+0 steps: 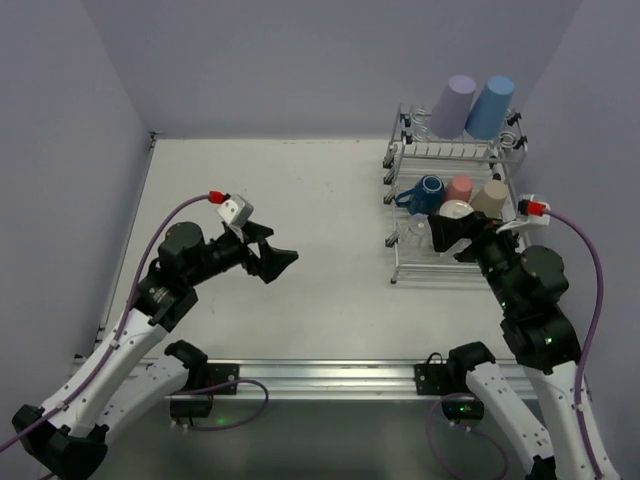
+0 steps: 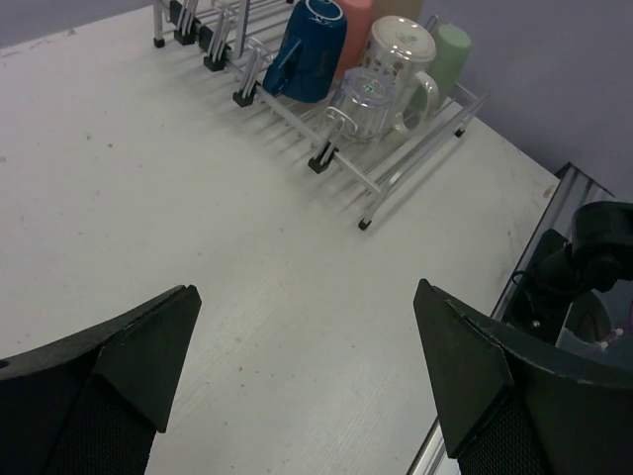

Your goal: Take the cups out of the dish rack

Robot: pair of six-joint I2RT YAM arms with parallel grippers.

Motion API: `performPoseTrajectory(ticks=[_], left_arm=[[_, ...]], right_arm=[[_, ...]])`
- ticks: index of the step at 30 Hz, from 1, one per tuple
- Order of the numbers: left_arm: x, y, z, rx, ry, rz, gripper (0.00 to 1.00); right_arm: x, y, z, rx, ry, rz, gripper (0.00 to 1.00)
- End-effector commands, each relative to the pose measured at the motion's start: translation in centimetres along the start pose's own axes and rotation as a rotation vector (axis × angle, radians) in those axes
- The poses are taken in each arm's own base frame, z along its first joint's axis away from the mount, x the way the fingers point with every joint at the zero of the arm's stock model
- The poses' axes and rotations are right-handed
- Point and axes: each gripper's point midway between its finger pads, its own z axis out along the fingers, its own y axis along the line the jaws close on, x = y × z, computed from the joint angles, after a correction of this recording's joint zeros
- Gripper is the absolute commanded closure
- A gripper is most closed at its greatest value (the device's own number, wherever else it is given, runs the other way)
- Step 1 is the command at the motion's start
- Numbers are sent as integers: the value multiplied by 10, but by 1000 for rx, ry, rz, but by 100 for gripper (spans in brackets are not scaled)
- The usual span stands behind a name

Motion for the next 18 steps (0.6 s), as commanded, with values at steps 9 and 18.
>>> performPoseTrajectory(ticks=[9,18], left_arm=[[-21,-3,10,9,-13,17,0],[-4,16,19,-93,40,60,0]], right_arm=[[-97,-41,43,398,-219,-118,12],[-176,-75,109,600,-278,-197,22]])
